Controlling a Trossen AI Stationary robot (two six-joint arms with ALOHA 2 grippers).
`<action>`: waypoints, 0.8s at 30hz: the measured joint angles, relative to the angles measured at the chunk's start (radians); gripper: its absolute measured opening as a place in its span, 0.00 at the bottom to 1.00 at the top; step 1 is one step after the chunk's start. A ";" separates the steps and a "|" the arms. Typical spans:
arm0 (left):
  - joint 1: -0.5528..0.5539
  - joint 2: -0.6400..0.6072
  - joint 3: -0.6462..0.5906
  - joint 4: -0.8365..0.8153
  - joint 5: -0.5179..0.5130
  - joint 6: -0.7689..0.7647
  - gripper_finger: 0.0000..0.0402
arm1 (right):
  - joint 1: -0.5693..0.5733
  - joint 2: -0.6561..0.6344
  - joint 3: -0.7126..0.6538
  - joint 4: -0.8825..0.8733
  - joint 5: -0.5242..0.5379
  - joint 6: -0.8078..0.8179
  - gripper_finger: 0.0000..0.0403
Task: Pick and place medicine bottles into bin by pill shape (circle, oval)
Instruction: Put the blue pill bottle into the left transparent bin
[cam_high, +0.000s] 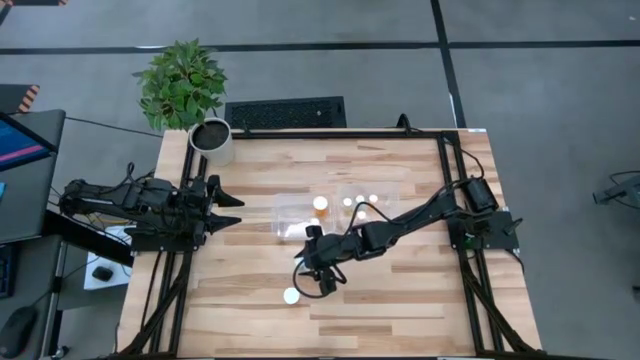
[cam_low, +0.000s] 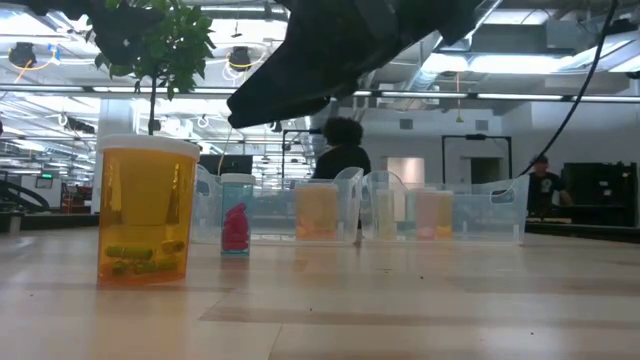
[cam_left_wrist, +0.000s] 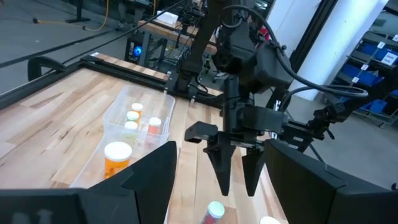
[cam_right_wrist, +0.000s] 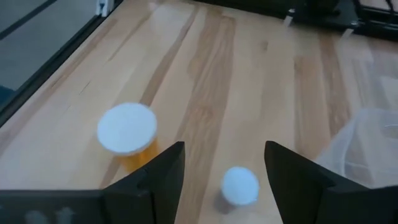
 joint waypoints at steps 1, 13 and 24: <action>0.000 0.000 0.000 0.000 0.000 0.000 0.59 | 0.000 0.000 0.000 0.002 0.001 0.005 0.57; 0.000 0.000 0.000 0.000 0.000 -0.004 0.59 | -0.010 0.027 0.003 0.037 0.002 0.011 0.57; 0.000 0.000 0.000 0.001 0.000 -0.006 0.59 | -0.024 0.062 0.012 0.043 0.002 0.014 0.57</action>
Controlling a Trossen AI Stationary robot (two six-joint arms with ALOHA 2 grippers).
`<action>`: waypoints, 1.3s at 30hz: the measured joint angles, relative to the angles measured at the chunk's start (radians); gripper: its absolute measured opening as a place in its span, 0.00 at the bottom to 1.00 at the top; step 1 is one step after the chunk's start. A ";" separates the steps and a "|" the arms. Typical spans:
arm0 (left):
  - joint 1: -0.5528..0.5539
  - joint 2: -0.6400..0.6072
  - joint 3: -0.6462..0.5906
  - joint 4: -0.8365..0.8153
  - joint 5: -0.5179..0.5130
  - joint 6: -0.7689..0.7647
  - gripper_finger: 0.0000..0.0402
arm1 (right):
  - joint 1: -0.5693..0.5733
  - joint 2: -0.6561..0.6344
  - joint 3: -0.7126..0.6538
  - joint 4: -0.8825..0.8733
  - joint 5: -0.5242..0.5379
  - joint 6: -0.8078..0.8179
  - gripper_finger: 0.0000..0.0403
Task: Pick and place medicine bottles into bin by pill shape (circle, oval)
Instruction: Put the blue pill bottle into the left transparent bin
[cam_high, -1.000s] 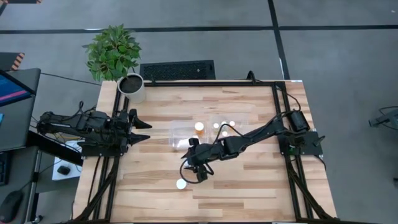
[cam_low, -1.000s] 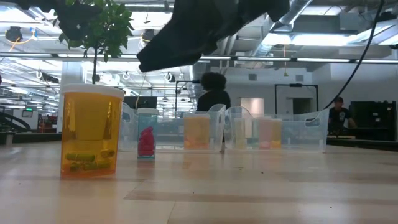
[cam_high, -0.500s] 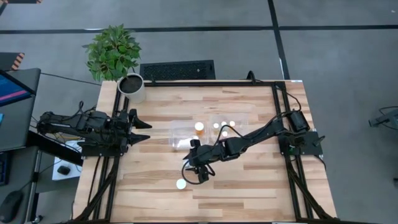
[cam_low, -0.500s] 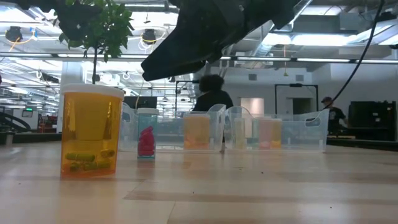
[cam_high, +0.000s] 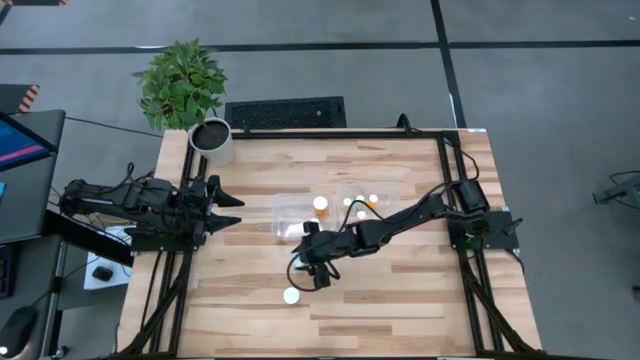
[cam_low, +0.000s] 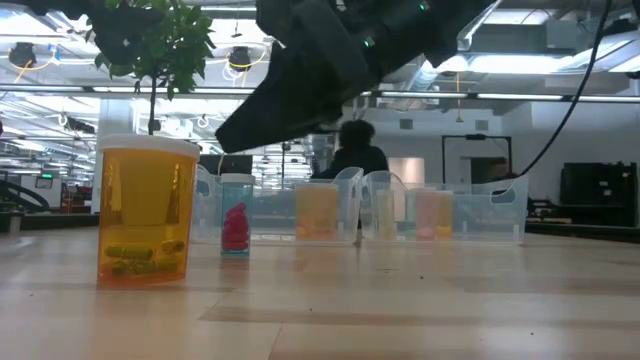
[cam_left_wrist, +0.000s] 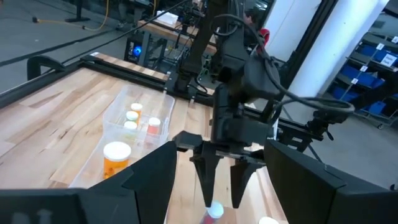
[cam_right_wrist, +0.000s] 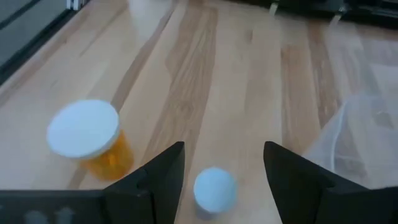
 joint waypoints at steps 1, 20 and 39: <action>0.000 0.000 0.000 0.000 0.000 0.000 0.59 | 0.000 0.001 0.000 -0.001 0.000 -0.002 0.57; 0.000 0.000 0.000 0.000 0.000 -0.001 0.59 | 0.001 0.057 0.003 0.026 -0.001 0.012 0.57; 0.000 0.000 0.000 -0.001 0.000 -0.001 0.59 | 0.000 0.067 -0.001 0.015 -0.002 0.024 0.50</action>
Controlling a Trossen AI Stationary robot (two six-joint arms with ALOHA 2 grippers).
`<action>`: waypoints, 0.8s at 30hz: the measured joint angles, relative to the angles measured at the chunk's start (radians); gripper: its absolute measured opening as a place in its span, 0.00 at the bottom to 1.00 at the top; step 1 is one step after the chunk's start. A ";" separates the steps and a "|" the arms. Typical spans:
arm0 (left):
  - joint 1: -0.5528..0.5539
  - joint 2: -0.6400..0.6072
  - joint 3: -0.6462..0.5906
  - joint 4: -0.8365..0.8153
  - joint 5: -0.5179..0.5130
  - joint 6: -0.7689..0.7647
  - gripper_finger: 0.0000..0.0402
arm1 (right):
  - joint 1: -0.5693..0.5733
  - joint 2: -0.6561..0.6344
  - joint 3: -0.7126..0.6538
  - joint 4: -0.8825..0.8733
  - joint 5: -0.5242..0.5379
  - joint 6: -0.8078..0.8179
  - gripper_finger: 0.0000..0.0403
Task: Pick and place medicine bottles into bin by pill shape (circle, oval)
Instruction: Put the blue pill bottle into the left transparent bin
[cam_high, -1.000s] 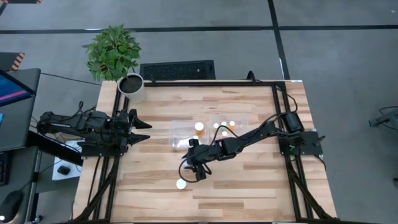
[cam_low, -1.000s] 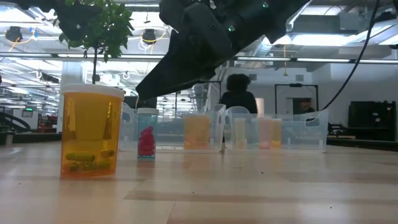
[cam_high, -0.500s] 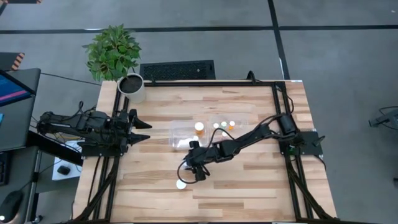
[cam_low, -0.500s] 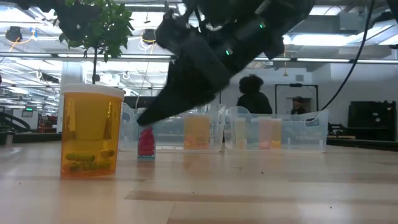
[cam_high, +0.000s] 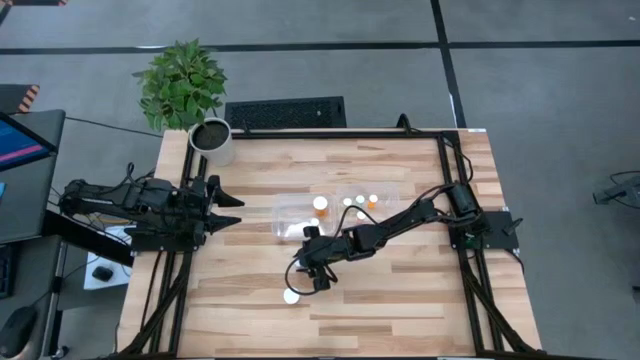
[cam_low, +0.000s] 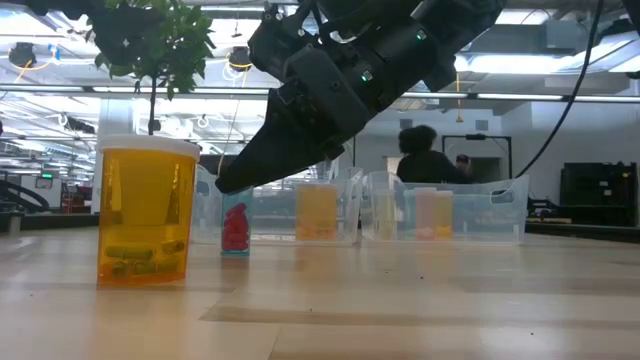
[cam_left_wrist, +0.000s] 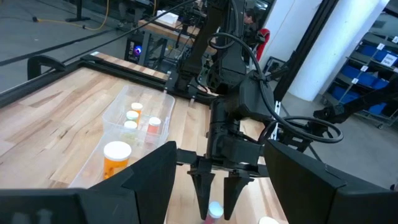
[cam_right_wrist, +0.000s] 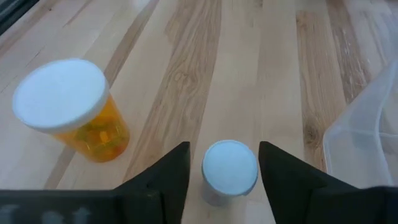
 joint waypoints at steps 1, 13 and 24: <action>0.000 0.000 0.000 0.000 0.000 0.000 0.59 | 0.000 0.000 0.000 -0.001 0.000 0.000 0.48; 0.000 0.000 0.000 0.000 0.000 0.000 0.59 | 0.000 0.000 0.000 -0.002 0.000 0.000 0.29; 0.000 0.000 0.000 -0.001 0.000 0.000 0.59 | 0.000 -0.021 0.108 -0.101 -0.007 -0.056 0.33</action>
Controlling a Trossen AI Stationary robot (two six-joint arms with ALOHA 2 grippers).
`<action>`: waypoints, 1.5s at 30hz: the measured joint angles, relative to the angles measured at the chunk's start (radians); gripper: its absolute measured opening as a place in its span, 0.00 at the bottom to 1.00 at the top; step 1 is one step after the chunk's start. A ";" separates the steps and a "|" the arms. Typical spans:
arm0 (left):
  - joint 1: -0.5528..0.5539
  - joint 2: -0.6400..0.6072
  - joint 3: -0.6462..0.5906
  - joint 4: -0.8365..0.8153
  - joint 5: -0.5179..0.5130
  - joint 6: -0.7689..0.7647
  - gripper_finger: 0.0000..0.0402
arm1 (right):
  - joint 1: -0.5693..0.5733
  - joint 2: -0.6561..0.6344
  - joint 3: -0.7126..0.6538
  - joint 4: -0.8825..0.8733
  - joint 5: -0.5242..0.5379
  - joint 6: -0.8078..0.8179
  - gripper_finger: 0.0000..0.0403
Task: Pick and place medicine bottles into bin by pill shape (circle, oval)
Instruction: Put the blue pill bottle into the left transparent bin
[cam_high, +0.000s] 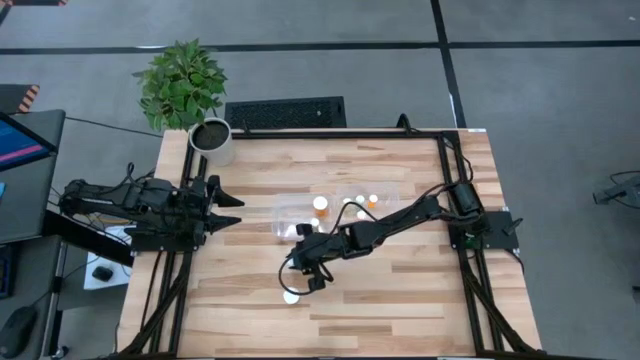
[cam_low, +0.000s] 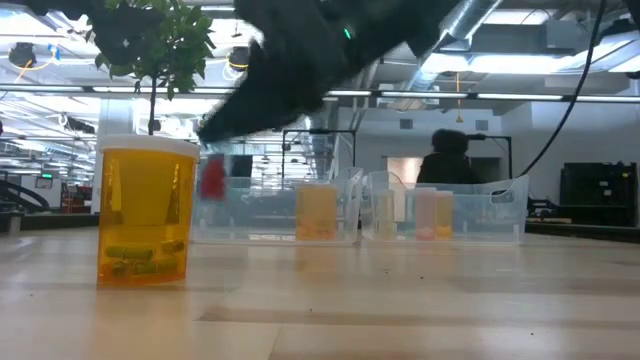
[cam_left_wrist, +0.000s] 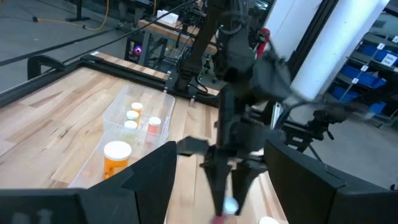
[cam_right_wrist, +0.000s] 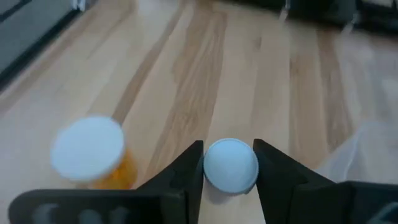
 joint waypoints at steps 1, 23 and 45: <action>0.000 0.000 0.000 -0.001 0.000 0.000 0.59 | -0.001 -0.008 0.014 -0.015 -0.003 -0.014 0.33; 0.000 0.000 0.000 -0.013 0.000 0.022 0.59 | -0.229 -0.089 0.035 -0.107 0.006 -0.079 0.33; -0.001 0.000 0.000 -0.021 0.003 0.037 0.59 | -0.293 0.102 0.033 0.041 -0.025 0.004 0.33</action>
